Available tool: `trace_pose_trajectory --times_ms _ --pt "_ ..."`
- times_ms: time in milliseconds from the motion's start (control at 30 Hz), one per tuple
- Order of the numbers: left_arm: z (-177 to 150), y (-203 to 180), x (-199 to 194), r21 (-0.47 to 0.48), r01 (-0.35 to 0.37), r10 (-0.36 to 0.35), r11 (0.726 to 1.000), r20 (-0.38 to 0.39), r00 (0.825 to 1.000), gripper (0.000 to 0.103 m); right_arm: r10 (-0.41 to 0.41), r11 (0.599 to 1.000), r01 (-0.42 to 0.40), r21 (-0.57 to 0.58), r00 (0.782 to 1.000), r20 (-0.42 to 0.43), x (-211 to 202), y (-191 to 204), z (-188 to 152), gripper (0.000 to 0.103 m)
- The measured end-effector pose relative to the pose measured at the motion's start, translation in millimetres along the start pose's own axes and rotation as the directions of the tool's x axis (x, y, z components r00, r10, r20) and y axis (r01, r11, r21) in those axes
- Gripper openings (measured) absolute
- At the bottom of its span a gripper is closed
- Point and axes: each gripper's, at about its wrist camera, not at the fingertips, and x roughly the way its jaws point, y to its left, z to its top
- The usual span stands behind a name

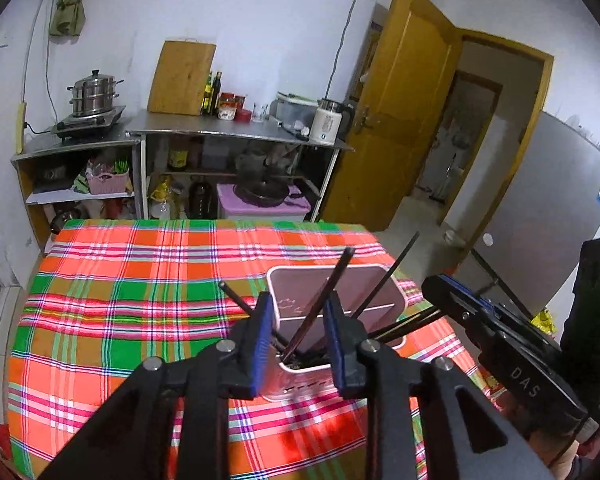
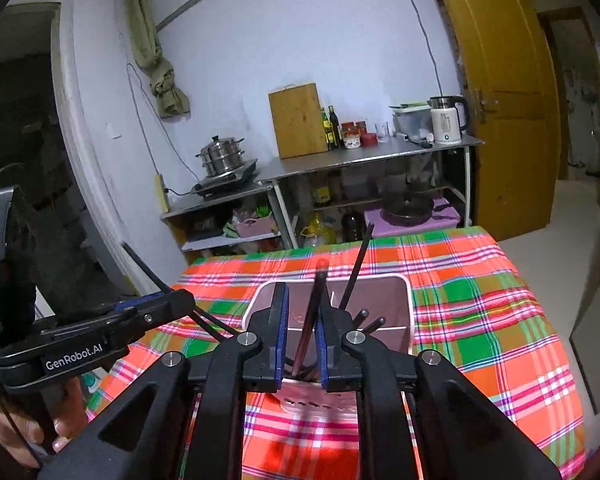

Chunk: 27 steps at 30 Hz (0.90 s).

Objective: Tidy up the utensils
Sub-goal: 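Lower the chopsticks into the basket and open the left tool while the right tool opens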

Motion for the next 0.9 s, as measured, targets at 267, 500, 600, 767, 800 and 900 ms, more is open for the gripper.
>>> trace_pose_trajectory --times_ms 267,500,600,767,800,900 --pt "-1 0 -1 -0.021 0.025 -0.025 0.999 -0.006 1.0 0.009 0.001 1.0 -0.001 0.005 1.0 0.005 -9 -1 2 0.004" --pt "-1 -9 3 -0.002 0.032 -0.032 0.999 -0.003 0.999 0.008 -0.017 0.999 0.017 -0.034 1.0 0.017 -8 10 5 0.004" --pt "2 -10 7 0.01 0.037 -0.037 0.999 0.002 0.999 0.008 -0.023 0.998 0.023 -0.051 1.0 -0.001 1 14 2 0.004" --pt "3 -6 11 0.013 0.021 -0.021 1.0 -0.015 1.0 0.008 -0.037 0.999 0.036 -0.041 0.999 -0.028 15 11 -5 0.004" --pt "2 -4 12 0.01 0.024 -0.024 1.0 -0.023 0.999 0.008 -0.026 0.999 0.025 -0.032 0.999 -0.033 15 9 -4 0.004" --pt "2 -2 6 -0.006 0.028 -0.028 1.0 -0.009 1.0 0.021 -0.007 1.0 0.006 -0.029 0.999 -0.034 12 8 -3 0.004"
